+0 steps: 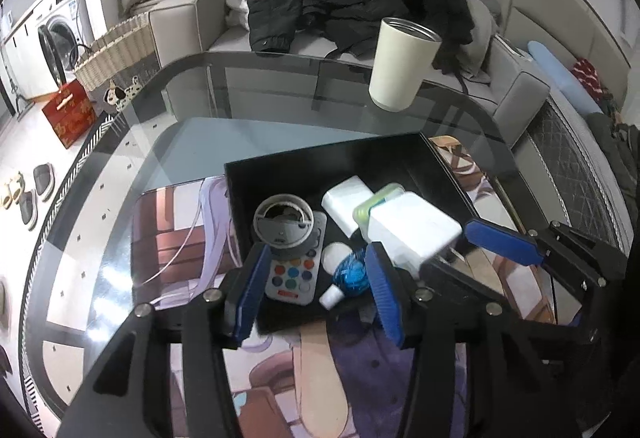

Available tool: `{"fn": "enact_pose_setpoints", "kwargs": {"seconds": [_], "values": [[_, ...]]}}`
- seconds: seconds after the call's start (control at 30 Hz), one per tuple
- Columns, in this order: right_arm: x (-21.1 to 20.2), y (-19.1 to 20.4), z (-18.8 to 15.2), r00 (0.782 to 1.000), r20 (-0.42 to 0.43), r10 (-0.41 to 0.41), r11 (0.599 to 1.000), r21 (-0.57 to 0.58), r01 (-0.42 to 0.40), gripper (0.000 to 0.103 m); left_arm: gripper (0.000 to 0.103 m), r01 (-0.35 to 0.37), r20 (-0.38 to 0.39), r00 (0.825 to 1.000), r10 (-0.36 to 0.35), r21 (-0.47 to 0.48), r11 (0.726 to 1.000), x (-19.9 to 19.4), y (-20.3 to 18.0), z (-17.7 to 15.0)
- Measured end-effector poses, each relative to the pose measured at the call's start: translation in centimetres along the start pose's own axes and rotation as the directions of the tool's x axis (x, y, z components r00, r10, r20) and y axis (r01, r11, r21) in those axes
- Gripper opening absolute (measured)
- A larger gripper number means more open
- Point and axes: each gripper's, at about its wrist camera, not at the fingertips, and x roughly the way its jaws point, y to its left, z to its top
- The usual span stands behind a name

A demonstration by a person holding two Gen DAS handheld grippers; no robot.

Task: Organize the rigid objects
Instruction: 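Lower both grippers into the black box and open them, then move the right gripper down to the second blue bottle beside the box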

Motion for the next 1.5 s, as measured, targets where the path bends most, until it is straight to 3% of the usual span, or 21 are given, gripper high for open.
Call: {"fn": "enact_pose_setpoints", "kwargs": {"seconds": [0.3,0.53,1.0,1.5], "values": [[-2.4,0.5,-3.3,0.999,-0.028,0.041,0.998,-0.037,-0.042,0.046,0.050,-0.013,0.007,1.000,0.012,0.063,0.998,-2.2,-0.4,-3.3],[-0.7,1.0,-4.7,0.997,-0.074,0.032,0.998,-0.055,-0.036,0.046,0.050,-0.023,-0.061,0.998,0.029,0.090,0.996,-1.2,0.1,-5.2],[3.6,1.1,-4.7,0.991,-0.132,0.004,0.996,-0.089,-0.016,0.046,0.050,0.042,-0.199,0.980,-0.023,0.092,0.995,1.9,-0.1,-7.0],[5.0,2.0,-4.4,0.990,-0.144,-0.006,0.990,-0.138,-0.014,0.053,0.050,0.036,-0.209,0.978,-0.016,0.094,0.995,2.1,-0.2,-7.2]]}}
